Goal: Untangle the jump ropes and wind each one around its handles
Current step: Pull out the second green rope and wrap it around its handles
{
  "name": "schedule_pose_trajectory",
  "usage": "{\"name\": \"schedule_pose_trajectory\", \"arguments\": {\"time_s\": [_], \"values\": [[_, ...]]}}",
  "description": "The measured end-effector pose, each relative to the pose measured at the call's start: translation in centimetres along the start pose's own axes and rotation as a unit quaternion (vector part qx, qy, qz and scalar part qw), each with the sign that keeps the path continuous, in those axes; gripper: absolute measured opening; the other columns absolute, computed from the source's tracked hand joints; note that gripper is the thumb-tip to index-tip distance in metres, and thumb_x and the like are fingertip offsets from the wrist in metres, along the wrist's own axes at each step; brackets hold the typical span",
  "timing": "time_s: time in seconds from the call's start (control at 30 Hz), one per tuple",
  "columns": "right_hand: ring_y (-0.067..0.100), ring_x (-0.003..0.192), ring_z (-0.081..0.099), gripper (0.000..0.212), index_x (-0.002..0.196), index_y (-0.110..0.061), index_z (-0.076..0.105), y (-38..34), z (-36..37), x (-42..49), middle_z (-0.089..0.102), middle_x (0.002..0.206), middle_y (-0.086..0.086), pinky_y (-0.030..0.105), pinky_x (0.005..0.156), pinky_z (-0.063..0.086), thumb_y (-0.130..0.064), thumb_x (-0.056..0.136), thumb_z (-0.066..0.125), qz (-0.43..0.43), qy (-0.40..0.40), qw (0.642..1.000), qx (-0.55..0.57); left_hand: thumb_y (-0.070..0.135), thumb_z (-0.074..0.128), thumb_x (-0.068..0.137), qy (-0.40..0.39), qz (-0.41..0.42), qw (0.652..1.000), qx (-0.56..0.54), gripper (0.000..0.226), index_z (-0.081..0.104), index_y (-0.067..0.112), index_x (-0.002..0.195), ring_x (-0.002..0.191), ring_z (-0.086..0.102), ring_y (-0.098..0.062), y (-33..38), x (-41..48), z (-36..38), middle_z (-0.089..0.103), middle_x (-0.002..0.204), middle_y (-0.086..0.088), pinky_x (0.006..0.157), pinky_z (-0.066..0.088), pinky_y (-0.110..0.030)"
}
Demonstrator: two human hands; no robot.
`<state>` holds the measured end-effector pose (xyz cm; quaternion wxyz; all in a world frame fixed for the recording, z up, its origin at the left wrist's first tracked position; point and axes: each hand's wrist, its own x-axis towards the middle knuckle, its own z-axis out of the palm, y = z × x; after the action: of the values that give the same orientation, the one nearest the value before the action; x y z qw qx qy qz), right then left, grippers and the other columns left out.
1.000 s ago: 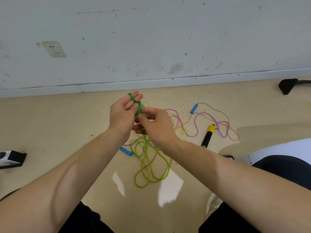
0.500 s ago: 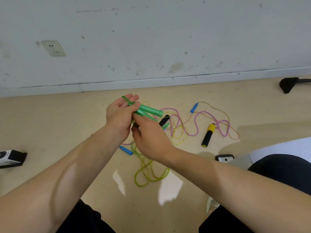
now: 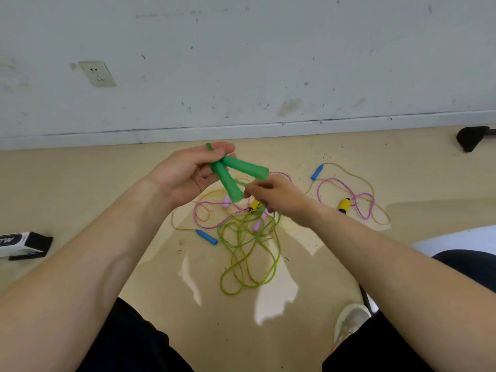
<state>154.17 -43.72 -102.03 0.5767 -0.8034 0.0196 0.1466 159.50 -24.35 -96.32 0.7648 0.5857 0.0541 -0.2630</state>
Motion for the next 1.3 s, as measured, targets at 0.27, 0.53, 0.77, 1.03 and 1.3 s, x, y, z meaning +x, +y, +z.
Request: {"name": "schedule_pose_trajectory", "arguments": {"time_s": [0.27,0.53,0.77,1.03,1.3], "values": [[0.011,0.050,0.030,0.021,0.079,-0.010,0.073,-2.0,-3.4,0.5,0.038,0.054,-0.006,0.028,0.054,0.027,-0.022,0.095,0.065,-0.001,-0.005,0.998,0.063,-0.007,0.065,0.088,-0.015,0.031,0.982,0.188,0.031,0.065,0.002,0.117,0.102,0.073,-0.024,-0.4,-0.3,0.0,0.076,0.107,-0.009,0.078,0.060,-0.031],[0.007,0.052,0.040,0.021,0.076,-0.011,0.075,-4.3,-3.5,-0.4,0.048,0.051,-0.012,0.023,0.056,0.033,-0.022,0.092,0.066,-0.054,0.037,0.998,-0.001,0.000,0.069,0.090,-0.005,0.086,0.945,0.316,0.029,0.068,0.010,0.117,0.092,0.075,-0.014,-1.4,-0.2,1.3,0.078,0.102,0.002,0.068,0.058,-0.022],[0.014,0.049,0.043,0.027,0.100,0.003,0.070,-4.9,-1.1,-1.8,0.058,0.073,0.007,0.026,0.049,0.037,-0.011,0.100,0.048,-0.038,0.002,0.997,0.062,0.004,0.074,0.085,0.104,0.171,0.899,0.389,0.028,0.071,0.018,0.108,0.085,0.073,-0.006,-2.7,0.7,1.3,0.076,0.094,0.007,0.072,0.061,-0.029],[0.008,0.047,0.043,0.028,0.100,-0.017,0.071,-3.8,2.5,-2.4,0.054,0.062,-0.006,0.027,0.050,0.039,-0.011,0.100,0.044,-0.011,0.135,0.986,0.102,-0.007,0.064,0.091,0.130,0.112,0.969,0.180,0.029,0.065,0.006,0.117,0.083,0.074,-0.011,-3.2,0.9,1.4,0.075,0.103,-0.001,0.068,0.060,-0.024],[0.008,0.045,0.033,0.028,0.089,-0.015,0.074,-4.1,0.9,-2.3,0.042,0.055,-0.007,0.024,0.046,0.031,-0.008,0.092,0.047,0.002,0.166,0.972,0.167,0.000,0.065,0.092,0.151,0.160,0.948,0.229,0.023,0.067,0.013,0.112,0.088,0.073,-0.011,-3.1,1.0,1.6,0.075,0.100,0.004,0.068,0.059,-0.023]]}}
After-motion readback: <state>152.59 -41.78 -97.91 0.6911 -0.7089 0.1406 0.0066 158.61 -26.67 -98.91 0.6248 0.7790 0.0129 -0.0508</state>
